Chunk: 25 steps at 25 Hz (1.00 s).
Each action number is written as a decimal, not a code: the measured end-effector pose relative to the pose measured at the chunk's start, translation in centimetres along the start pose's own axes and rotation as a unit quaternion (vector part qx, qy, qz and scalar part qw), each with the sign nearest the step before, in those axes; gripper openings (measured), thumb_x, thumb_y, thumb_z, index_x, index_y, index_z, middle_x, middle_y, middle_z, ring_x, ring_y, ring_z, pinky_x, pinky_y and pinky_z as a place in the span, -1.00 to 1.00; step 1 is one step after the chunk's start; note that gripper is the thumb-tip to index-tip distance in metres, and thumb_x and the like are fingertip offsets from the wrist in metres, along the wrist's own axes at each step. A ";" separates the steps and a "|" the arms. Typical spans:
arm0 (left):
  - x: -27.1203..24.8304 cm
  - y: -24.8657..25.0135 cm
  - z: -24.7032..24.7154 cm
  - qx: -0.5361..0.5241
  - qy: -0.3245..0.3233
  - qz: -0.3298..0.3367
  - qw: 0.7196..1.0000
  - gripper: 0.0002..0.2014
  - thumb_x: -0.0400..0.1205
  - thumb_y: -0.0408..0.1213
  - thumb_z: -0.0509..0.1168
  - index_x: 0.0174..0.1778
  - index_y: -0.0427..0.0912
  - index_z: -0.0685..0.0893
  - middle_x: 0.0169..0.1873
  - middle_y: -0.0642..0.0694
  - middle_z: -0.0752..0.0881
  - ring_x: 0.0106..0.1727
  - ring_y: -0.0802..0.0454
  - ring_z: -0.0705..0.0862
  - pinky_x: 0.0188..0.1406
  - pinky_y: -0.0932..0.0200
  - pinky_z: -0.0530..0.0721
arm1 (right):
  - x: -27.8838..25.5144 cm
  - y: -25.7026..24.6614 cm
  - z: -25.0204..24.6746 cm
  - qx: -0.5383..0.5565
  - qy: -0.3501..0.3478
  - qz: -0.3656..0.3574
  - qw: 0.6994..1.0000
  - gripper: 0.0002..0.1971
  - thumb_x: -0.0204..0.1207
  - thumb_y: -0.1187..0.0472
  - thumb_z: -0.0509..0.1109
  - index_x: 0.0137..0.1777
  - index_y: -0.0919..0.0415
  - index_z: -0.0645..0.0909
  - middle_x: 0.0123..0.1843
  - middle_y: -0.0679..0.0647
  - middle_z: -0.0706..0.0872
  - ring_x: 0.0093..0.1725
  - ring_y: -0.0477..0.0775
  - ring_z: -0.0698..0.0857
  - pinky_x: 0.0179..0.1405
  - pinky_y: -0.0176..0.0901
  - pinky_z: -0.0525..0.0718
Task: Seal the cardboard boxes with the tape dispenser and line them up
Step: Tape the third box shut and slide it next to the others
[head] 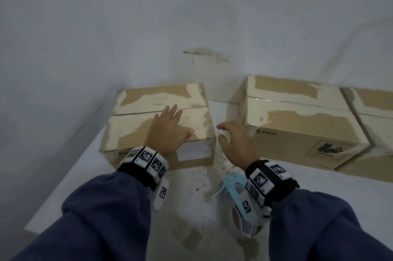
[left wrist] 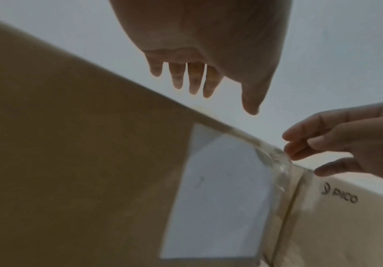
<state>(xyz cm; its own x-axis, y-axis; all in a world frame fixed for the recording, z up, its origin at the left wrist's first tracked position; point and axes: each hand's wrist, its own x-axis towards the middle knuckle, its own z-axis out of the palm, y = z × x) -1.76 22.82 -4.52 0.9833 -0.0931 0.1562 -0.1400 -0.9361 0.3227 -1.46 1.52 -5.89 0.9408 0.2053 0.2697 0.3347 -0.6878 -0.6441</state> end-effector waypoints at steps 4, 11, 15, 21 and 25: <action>-3.2 -7.8 -2.8 -0.060 0.108 -0.040 0.992 -0.14 0.48 0.33 -0.04 0.47 -0.31 0.48 0.57 -0.22 0.35 0.64 -0.18 0.22 0.59 -0.25 0.22 | 2.5 -2.8 2.7 0.001 -0.019 0.002 1.000 -0.60 0.68 0.14 0.12 0.46 0.25 0.46 0.46 0.17 0.52 0.50 0.18 0.42 0.37 -0.21 0.30; -5.0 -14.2 -2.7 -0.032 -0.017 -0.091 0.995 0.13 0.34 0.56 -0.44 0.65 -0.22 0.07 0.68 -0.11 -0.12 0.69 -0.04 -0.16 0.64 -0.01 -0.02 | 2.4 -1.9 6.9 -0.002 -0.026 0.076 0.997 -0.36 0.66 -0.13 -0.06 0.64 0.22 0.11 0.70 0.09 0.09 0.65 -0.09 -0.02 0.64 -0.05 0.00; -3.8 -15.1 -3.1 -0.108 -0.003 -0.116 0.987 -0.02 0.45 0.41 -0.08 0.66 -0.23 0.04 0.68 -0.10 -0.14 0.70 0.00 -0.15 0.62 0.09 0.03 | 1.6 -3.0 7.9 -0.007 0.026 0.091 0.995 -0.35 0.59 -0.08 -0.04 0.62 0.25 0.15 0.67 0.07 0.17 0.61 -0.13 0.05 0.57 -0.20 -0.01; -1.8 -17.2 -4.4 -0.275 -0.010 -0.123 0.953 -0.09 0.47 -0.01 0.47 0.63 -0.24 0.16 0.66 -0.04 0.07 0.66 0.03 0.11 0.61 0.13 0.19 | -0.2 -5.2 8.9 0.149 0.145 0.179 0.962 -0.53 0.68 0.23 0.17 0.58 0.24 0.28 0.57 0.02 0.35 0.56 -0.05 0.28 0.53 -0.16 0.21; 0.1 -17.9 -6.9 -0.397 -0.058 -0.139 0.906 -0.33 0.53 -0.39 0.42 0.56 -0.26 0.33 0.29 0.17 0.48 0.44 0.02 0.44 0.29 0.20 0.44 | -0.8 -5.9 7.7 0.227 0.196 0.251 0.920 -0.56 0.60 0.29 0.32 0.48 0.19 0.46 0.33 -0.08 0.53 0.36 -0.08 0.49 0.31 -0.17 0.46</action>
<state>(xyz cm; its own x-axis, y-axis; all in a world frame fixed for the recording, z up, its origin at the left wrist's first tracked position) 0.03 41.95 -3.86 0.9926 0.0309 -0.1176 0.1202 -0.3950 0.9108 -3.80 10.77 -7.84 0.9213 -0.3871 0.0364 -0.0656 -0.2471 -0.9668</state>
